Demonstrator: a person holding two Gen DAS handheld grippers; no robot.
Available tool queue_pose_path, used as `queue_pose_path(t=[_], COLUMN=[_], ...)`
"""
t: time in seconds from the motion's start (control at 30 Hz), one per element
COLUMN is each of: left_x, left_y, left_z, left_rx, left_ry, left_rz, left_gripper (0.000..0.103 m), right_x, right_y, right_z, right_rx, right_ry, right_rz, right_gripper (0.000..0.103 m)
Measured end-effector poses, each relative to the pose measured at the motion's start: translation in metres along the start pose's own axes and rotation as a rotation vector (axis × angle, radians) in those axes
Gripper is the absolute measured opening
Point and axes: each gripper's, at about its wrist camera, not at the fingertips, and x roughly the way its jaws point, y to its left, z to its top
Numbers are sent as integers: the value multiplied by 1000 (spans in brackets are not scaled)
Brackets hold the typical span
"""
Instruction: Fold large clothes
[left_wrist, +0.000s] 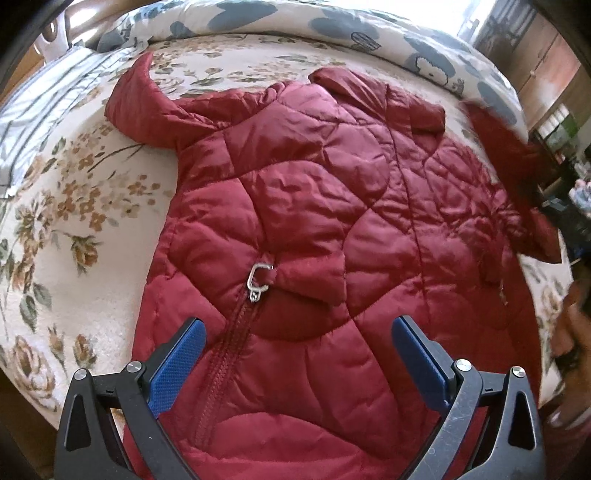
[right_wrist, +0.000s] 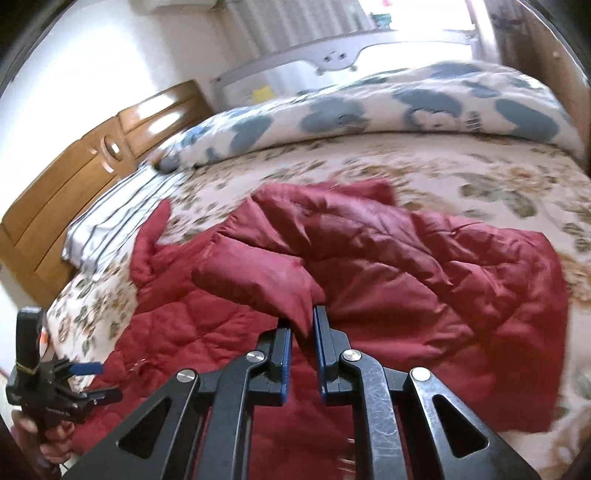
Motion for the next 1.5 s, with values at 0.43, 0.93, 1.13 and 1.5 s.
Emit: queue_pose_path(t=[0.43, 0.93, 1.13, 1.5], left_x=[27, 110, 141, 145], left_y=[34, 73, 65, 72], left_z=[59, 135, 134, 155], left_rx=[-78, -292, -238, -144], left_ry=[52, 174, 237, 143], left_rz=[-173, -545, -489, -334], left_gripper=[101, 91, 75, 12], right_x=[62, 69, 74, 40], right_y=[60, 88, 92, 73], right_z=[-19, -31, -33, -39], right_rx=[-62, -157, -152, -111], right_ry=[93, 93, 84, 76], right_rz=[196, 236, 247, 202], right_gripper=[10, 11, 14, 24])
